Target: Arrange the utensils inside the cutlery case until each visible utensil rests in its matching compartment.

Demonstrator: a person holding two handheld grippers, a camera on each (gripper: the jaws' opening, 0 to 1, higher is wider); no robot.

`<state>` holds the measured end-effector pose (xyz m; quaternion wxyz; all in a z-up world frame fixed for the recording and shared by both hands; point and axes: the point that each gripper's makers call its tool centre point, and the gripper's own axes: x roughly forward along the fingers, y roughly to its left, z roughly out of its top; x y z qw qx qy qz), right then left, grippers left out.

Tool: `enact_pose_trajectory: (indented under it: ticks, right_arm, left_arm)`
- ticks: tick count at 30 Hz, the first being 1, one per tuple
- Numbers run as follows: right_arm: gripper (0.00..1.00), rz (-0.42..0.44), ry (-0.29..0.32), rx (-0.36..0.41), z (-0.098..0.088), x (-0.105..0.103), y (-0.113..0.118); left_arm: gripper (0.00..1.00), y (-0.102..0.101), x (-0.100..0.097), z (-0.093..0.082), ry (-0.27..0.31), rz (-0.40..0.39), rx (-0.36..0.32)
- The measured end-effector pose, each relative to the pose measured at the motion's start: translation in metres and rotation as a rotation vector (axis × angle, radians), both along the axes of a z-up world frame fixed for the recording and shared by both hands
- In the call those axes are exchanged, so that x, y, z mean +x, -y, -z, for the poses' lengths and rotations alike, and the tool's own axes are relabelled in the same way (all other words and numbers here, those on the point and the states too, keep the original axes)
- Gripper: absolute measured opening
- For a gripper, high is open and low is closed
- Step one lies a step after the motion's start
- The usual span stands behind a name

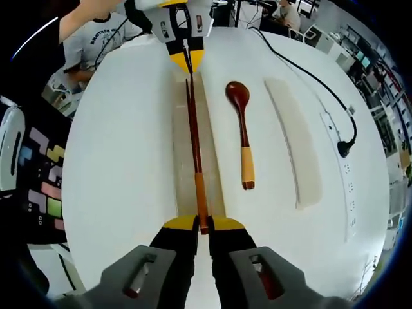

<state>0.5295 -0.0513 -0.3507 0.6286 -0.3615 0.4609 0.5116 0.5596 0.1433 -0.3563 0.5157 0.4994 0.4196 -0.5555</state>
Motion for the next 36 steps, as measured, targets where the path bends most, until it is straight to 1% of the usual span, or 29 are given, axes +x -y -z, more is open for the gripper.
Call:
enact_pose_trajectory:
  ticks: [20, 36]
  right_arm:
    - [0.05, 0.027, -0.011, 0.004, 0.006, 0.002, -0.001]
    - [0.05, 0.04, -0.017, -0.005, 0.013, 0.002, -0.002]
  left_arm:
    - [0.01, -0.001, -0.003, 0.006, -0.002, -0.012, -0.021]
    - [0.01, -0.002, -0.001, 0.008, 0.012, -0.018, -0.044]
